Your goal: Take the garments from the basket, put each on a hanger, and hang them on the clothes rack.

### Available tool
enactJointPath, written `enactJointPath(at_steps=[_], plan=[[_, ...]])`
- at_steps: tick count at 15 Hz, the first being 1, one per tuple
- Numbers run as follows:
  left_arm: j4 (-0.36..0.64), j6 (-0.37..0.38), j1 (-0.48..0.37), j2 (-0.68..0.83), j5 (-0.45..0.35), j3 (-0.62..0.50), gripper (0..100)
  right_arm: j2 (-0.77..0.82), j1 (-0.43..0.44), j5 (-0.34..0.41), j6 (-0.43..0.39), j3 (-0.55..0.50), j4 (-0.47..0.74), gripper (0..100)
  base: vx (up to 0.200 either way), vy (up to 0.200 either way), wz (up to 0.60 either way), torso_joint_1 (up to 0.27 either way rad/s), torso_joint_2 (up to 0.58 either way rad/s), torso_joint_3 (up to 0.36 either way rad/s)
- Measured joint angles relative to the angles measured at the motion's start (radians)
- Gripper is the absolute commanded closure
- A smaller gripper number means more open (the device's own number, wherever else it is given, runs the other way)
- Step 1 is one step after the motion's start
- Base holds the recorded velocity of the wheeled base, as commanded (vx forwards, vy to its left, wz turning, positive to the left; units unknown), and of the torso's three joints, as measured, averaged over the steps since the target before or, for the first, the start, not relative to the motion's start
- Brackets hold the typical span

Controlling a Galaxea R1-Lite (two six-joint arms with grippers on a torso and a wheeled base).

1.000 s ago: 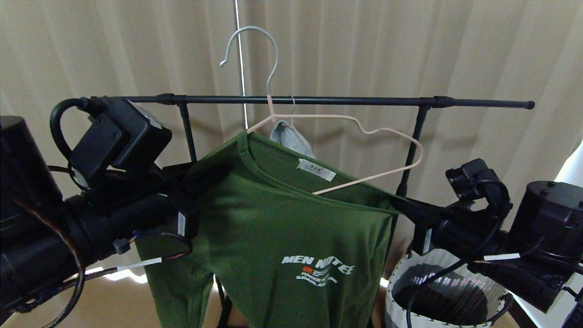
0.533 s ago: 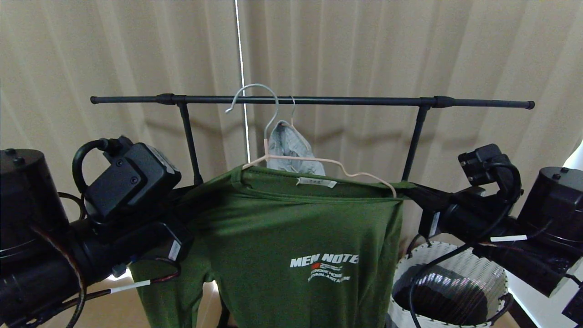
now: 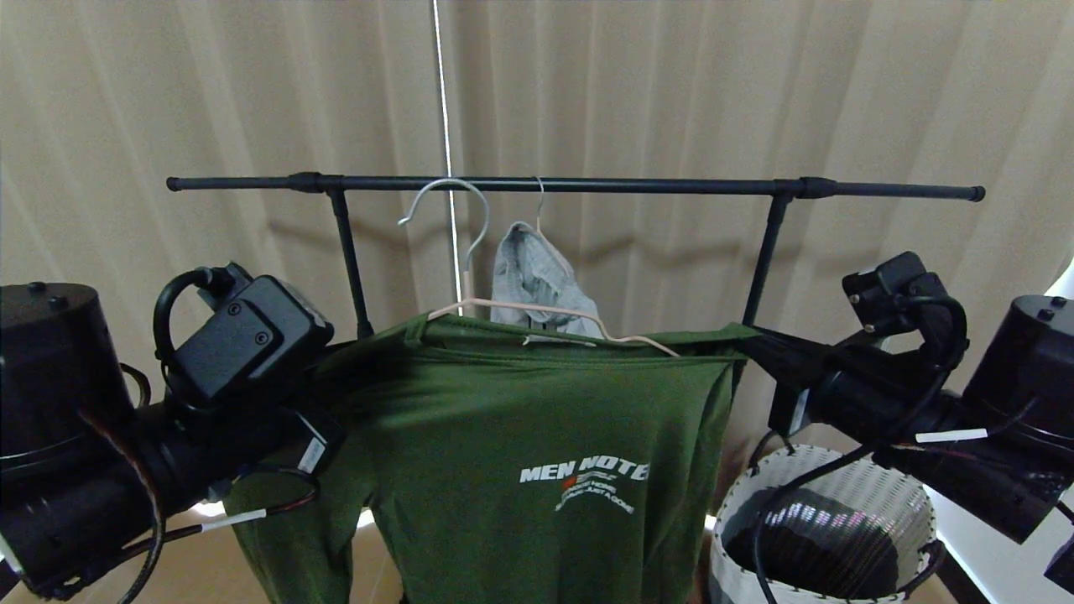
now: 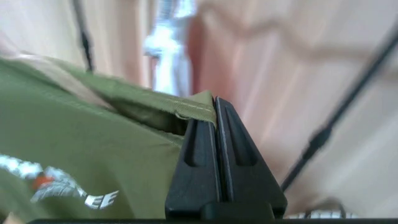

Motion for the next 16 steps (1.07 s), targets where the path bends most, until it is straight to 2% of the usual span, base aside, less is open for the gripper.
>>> enactJointPath(at_steps=[3,6,7,14,16], plan=[[0.000,-0.001,0.000,0.006,0.013,-0.002,100,-0.023,0.086,0.010,-0.032,0.016,0.002,100,0.000,0.000,0.00,0.000,0.00,0.000],[0.000,-0.001,-0.005,0.008,0.013,0.000,100,-0.032,0.125,0.013,-0.040,0.013,0.001,100,0.000,0.000,0.00,0.000,0.00,0.000],[0.000,-0.001,-0.005,0.010,0.013,0.000,100,-0.034,0.132,0.013,-0.040,0.013,0.001,0,0.000,0.000,0.00,0.000,0.00,0.000],[-0.001,-0.003,-0.002,0.010,0.014,-0.003,100,-0.064,0.155,0.014,-0.034,0.036,-0.010,0,0.000,0.000,0.00,0.000,0.00,0.000],[-0.002,-0.006,0.000,0.011,0.027,-0.005,100,-0.083,0.169,0.049,-0.033,0.068,-0.011,0,0.000,0.000,0.00,0.000,0.00,0.000]])
